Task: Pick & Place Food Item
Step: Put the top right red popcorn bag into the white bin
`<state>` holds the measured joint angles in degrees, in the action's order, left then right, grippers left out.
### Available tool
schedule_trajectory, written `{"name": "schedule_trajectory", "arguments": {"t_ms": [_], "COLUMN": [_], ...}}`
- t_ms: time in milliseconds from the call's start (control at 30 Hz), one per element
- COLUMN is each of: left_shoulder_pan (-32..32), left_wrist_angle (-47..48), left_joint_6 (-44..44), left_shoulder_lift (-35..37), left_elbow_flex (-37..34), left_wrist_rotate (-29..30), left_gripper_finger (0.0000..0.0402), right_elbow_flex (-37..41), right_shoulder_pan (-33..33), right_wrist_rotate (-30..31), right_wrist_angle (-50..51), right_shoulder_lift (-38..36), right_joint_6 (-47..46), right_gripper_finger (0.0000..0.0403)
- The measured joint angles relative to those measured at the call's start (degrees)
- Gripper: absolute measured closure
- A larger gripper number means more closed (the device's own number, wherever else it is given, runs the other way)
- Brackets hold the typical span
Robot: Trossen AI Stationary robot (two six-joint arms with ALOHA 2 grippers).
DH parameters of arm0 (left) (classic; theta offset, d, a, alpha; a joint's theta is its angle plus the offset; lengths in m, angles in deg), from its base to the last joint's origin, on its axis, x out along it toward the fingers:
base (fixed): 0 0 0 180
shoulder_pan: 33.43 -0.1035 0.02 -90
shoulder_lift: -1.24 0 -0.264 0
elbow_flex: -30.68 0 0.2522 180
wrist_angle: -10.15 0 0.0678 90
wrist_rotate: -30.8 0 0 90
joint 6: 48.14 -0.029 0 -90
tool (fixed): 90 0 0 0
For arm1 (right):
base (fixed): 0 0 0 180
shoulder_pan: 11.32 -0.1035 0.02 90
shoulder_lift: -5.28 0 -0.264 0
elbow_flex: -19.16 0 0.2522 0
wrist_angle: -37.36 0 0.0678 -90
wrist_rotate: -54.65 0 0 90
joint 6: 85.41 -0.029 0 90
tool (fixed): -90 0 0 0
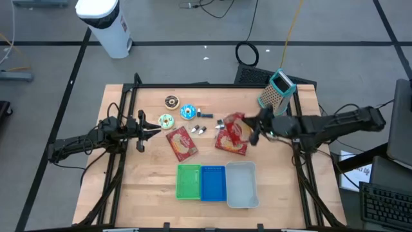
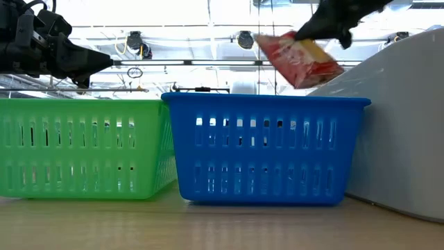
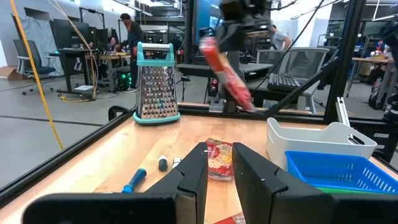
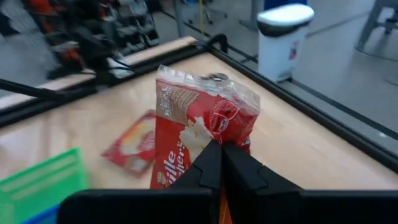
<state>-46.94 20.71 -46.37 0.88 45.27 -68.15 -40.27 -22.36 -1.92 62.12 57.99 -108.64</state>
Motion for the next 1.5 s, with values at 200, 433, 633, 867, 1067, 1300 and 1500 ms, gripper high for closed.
{"name": "schedule_trajectory", "arguments": {"t_ms": [200,433,633,867,1067,1300,1500], "left_shoulder_pan": [-0.01,0.0,-0.01,-0.01,-0.01,-0.01,-0.01], "left_wrist_angle": [0.0,0.0,0.0,0.0,0.0,0.0,0.0], "left_joint_6": [0.0,0.01,0.01,-0.01,0.0,0.02,0.0], "left_shoulder_lift": [0.0,0.0,0.0,0.0,0.0,0.0,0.0], "left_elbow_flex": [-0.01,0.0,-0.01,-0.01,0.01,0.01,0.0], "left_wrist_rotate": [0.01,0.0,0.02,0.02,0.02,0.02,0.01], "left_gripper_finger": [0.0327,0.0327,0.0327,0.0327,0.0327,0.0327,0.0327], "right_elbow_flex": [1.44,1.48,1.48,1.48,1.48,1.48,1.48], "right_shoulder_pan": [-16.12,-29.88,-36.4,-42.02,-44.88,-45.47,-46.34], "right_wrist_rotate": [15.65,30.73,34.08,36.37,43.2,44.72,44.57], "right_wrist_angle": [-5.92,-16.31,-26.82,-36.84,-37.57,-41.2,-40.09], "right_shoulder_lift": [1.21,8.18,16.74,24.42,28.48,34.47,36.32], "right_joint_6": [-2.54,-3.01,-2.88,-4.45,-15.43,-22.58,-22.23], "right_gripper_finger": [0.0403,0.0403,0.0403,0.0403,0.0403,0.0403,0.0403]}}
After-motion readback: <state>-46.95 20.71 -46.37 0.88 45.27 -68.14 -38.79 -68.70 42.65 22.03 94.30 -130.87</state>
